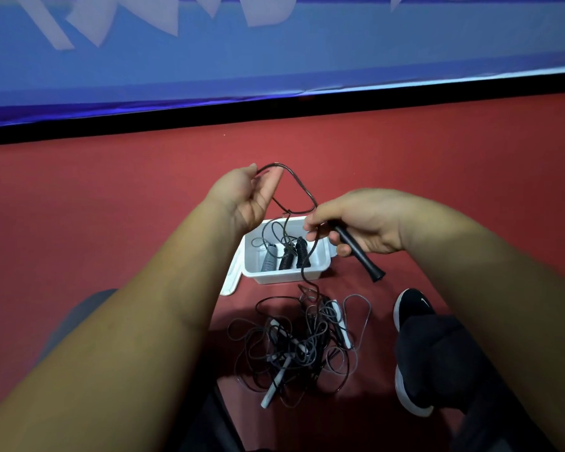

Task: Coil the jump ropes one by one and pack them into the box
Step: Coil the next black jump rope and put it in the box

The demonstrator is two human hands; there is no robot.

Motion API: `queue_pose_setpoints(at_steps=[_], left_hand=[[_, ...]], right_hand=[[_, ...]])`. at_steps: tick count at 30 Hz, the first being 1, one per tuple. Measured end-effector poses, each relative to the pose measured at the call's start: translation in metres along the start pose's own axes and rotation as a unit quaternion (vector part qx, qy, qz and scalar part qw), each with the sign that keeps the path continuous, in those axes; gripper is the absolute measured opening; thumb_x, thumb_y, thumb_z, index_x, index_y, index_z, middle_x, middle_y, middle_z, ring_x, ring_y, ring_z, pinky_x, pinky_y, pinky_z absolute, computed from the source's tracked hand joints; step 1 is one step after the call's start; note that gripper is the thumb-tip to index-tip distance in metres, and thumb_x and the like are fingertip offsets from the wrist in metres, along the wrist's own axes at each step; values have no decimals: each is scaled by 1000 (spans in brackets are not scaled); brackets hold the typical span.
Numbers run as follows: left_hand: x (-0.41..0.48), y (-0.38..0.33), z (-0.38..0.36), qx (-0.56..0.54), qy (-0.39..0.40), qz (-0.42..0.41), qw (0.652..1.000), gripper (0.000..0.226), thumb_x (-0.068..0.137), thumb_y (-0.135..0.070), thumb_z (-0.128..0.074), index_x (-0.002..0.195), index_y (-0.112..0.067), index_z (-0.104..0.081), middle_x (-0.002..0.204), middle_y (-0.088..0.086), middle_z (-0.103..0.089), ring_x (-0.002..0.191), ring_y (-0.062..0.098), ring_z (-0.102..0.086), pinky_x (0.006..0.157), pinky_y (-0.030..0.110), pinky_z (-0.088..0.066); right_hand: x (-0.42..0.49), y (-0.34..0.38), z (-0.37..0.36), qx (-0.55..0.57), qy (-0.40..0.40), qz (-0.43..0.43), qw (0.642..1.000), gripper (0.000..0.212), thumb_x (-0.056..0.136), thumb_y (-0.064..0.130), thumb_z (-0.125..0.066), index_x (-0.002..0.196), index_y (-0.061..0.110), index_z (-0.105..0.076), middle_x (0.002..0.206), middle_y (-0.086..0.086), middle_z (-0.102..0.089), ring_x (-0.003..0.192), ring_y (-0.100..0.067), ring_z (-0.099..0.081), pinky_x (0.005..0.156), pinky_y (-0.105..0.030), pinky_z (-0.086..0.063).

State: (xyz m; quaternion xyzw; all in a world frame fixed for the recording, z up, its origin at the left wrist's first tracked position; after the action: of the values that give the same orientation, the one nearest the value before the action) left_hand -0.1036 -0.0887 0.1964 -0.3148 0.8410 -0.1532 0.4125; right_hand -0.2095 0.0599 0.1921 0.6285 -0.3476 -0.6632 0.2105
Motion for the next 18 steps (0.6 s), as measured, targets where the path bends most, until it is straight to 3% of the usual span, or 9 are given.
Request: queue_pose_setpoints(at_steps=[2,4,6,7,9,12,16,18], left_hand=[[0,-8,0,6,-9,-31,999,15,110,-6,-48,109,8,-55,68,22,-71,60,29,-75,66,40,-65],[1,-10,-3,57,0,-53,997,30,111,-9,-43,135,9,-49,92,26,-73,74,28,-76,66,38,-66],[5,-4,-3,160,0,-53,986,40,110,-9,-40,145,11,-41,113,24,-70,85,27,-76,68,35,-66],[5,4,-4,232,9,-41,972,39,109,-6,-39,144,10,-44,112,20,-72,87,26,-76,71,35,-66],[-3,26,-10,383,53,0,922,37,103,3,-37,137,3,-53,107,14,-75,90,26,-76,78,35,-64],[-23,67,-17,580,159,76,795,43,95,11,-36,120,-8,-65,111,9,-76,101,22,-69,84,34,-52],[-33,99,-11,679,250,104,682,33,101,4,-47,119,-9,-72,114,3,-78,90,11,-64,78,30,-47],[-33,103,-7,710,270,95,644,24,107,-10,-54,117,-11,-75,99,-8,-78,79,12,-57,73,33,-42]], right_hand=[[1,6,13,1,-61,37,997,9,99,11,-72,99,2,-73,98,-15,-80,52,-7,-45,45,-22,-40],[-1,14,30,3,-147,80,986,13,100,13,-72,99,1,-74,97,-16,-81,45,-6,-41,42,-22,-35],[-4,18,41,30,-194,110,974,18,100,18,-73,104,0,-75,93,-12,-82,42,-7,-39,40,-20,-31],[-6,20,44,57,-204,119,970,20,101,19,-72,107,0,-75,92,-10,-82,43,-8,-38,39,-20,-30],[-9,23,50,102,-219,127,962,22,102,21,-70,111,1,-73,92,-6,-83,45,-8,-35,40,-20,-31],[-14,27,59,152,-243,139,948,21,104,22,-67,111,3,-72,92,-5,-83,44,-7,-35,41,-21,-34],[-18,28,72,219,-253,154,930,20,106,22,-63,112,5,-70,95,-4,-83,43,-6,-36,41,-21,-36],[-22,29,79,252,-262,169,916,18,107,23,-62,111,7,-70,97,-4,-83,42,-6,-38,41,-19,-38]])
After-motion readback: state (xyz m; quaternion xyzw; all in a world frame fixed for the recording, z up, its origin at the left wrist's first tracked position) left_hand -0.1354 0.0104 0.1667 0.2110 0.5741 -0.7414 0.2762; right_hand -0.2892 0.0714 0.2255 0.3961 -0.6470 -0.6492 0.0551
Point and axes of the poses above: each hand's wrist, its own x-axis towards the middle knuckle, its own z-axis out of the back of the hand, y = z × x, the point moved 9 cm from there along x, towards the middle knuckle
